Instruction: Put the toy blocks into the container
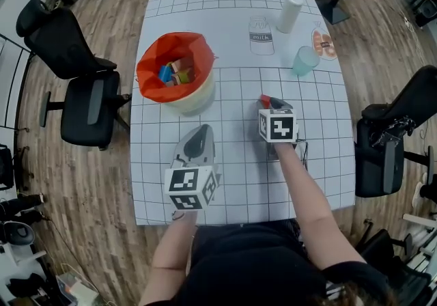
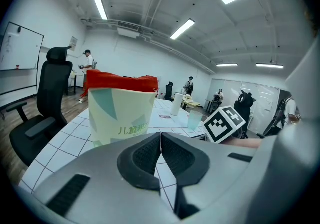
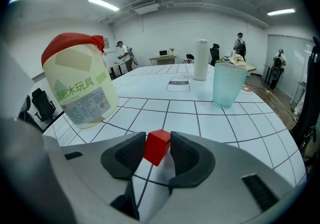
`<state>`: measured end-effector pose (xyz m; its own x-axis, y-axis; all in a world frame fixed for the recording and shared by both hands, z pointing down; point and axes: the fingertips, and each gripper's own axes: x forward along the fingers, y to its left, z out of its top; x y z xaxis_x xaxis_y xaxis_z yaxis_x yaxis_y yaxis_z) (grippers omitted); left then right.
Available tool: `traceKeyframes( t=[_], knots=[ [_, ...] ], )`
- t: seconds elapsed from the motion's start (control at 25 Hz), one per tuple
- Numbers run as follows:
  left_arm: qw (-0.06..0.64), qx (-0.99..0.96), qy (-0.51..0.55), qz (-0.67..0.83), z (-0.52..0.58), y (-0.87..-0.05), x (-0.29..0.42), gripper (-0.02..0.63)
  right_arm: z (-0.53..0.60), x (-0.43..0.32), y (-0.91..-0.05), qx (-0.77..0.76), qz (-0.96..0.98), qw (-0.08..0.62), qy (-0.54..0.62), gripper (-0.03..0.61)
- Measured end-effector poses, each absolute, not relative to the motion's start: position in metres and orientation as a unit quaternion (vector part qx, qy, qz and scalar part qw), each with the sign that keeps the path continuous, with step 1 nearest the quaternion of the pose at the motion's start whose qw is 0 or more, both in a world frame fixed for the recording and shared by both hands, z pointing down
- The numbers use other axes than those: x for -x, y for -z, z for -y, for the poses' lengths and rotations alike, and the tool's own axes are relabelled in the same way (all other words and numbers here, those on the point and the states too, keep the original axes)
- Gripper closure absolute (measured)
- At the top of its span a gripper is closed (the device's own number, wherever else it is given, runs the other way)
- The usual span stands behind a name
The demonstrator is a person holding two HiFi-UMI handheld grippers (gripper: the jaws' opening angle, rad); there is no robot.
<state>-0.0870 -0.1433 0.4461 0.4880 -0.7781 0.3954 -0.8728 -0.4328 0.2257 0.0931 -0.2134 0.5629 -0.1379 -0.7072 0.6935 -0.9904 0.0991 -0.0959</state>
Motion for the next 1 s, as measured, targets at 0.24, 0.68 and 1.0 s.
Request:
traceKeyframes(
  t=[0.24, 0.68, 1.0],
  knots=[
    [0.2, -0.839, -0.115, 0.493, 0.143, -0.443, 0.092, 0.586, 0.209, -0.092, -0.545, -0.598, 0.716, 0.261, -0.249, 0.41],
    [0.178, -0.84, -0.101, 0.502, 0.152, -0.407, 0.111, 0.586, 0.208, -0.066, -0.447, -0.557, 0.775, 0.251, -0.164, 0.41],
    [0.153, -0.834, -0.081, 0.525, 0.158, -0.371, 0.141, 0.586, 0.217, -0.038, -0.364, -0.533, 0.81, 0.222, -0.1, 0.41]
  ],
)
